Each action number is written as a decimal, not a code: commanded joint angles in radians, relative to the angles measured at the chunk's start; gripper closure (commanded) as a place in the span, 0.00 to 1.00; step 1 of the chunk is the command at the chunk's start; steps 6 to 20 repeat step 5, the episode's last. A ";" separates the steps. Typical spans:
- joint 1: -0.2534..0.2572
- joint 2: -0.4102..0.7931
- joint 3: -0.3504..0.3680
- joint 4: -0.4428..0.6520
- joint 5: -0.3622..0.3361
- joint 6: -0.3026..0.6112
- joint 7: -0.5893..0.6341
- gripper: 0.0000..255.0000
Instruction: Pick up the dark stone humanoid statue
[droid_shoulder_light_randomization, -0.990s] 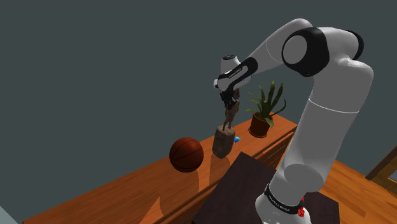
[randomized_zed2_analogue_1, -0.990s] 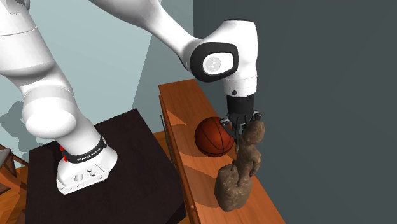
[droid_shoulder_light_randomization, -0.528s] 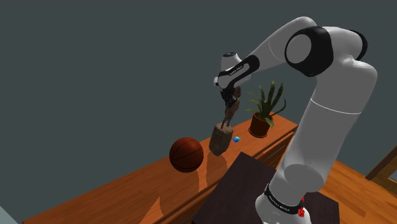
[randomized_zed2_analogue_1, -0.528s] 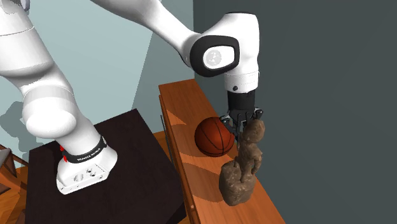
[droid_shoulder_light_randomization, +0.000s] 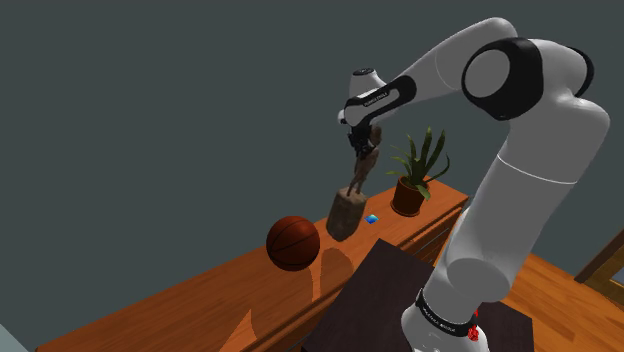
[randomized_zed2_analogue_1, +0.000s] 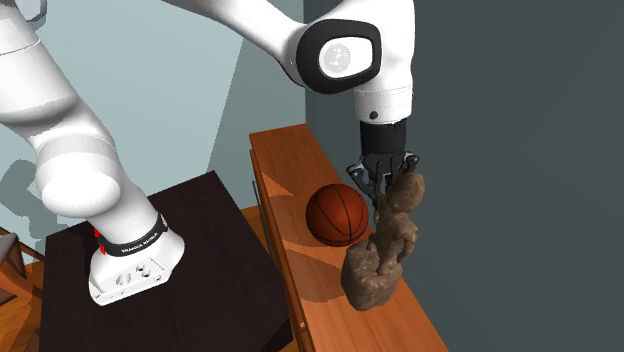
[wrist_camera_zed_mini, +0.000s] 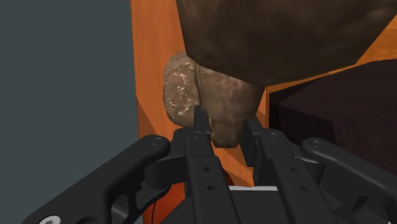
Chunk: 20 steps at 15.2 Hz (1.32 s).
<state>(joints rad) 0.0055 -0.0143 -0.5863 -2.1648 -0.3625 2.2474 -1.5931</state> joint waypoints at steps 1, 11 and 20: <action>0.002 -0.015 0.002 0.017 -0.003 -0.027 -0.003 1.00; 0.003 -0.029 0.004 0.034 -0.005 -0.055 -0.007 1.00; 0.003 -0.029 0.004 0.034 -0.005 -0.055 -0.007 1.00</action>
